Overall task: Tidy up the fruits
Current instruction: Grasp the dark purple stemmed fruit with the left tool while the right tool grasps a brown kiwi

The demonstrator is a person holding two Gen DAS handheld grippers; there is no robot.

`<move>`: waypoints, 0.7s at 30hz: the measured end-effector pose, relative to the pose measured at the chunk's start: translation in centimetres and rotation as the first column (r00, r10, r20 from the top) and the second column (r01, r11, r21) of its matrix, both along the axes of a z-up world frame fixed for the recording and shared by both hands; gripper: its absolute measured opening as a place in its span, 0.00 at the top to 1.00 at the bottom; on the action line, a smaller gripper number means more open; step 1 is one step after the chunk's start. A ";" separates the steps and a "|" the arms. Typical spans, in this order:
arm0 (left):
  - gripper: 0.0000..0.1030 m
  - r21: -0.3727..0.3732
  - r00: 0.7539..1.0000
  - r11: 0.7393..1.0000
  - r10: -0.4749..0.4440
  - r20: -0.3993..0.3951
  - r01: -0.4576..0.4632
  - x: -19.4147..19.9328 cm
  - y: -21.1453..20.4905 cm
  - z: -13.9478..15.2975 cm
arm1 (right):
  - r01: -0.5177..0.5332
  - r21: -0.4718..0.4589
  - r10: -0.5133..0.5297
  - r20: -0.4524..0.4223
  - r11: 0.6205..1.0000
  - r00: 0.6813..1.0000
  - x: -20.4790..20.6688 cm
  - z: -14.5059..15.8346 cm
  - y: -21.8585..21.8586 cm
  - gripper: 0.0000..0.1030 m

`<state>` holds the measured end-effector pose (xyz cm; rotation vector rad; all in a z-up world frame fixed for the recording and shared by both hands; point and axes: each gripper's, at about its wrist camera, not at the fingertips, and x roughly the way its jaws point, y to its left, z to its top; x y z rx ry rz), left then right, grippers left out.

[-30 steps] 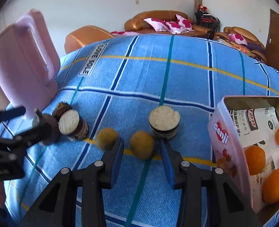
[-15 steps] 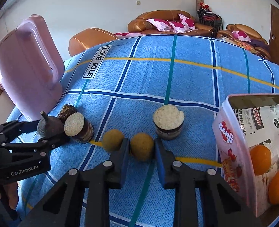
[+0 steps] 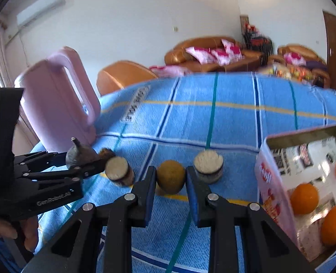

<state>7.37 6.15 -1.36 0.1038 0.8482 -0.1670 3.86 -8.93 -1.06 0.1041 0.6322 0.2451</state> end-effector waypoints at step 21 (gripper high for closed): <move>0.48 -0.113 0.967 0.988 0.128 0.220 -0.105 -1.1 0.0 1.8 | 0.068 -0.121 -0.045 0.183 0.990 0.982 -1.8 1.5 0.7 0.73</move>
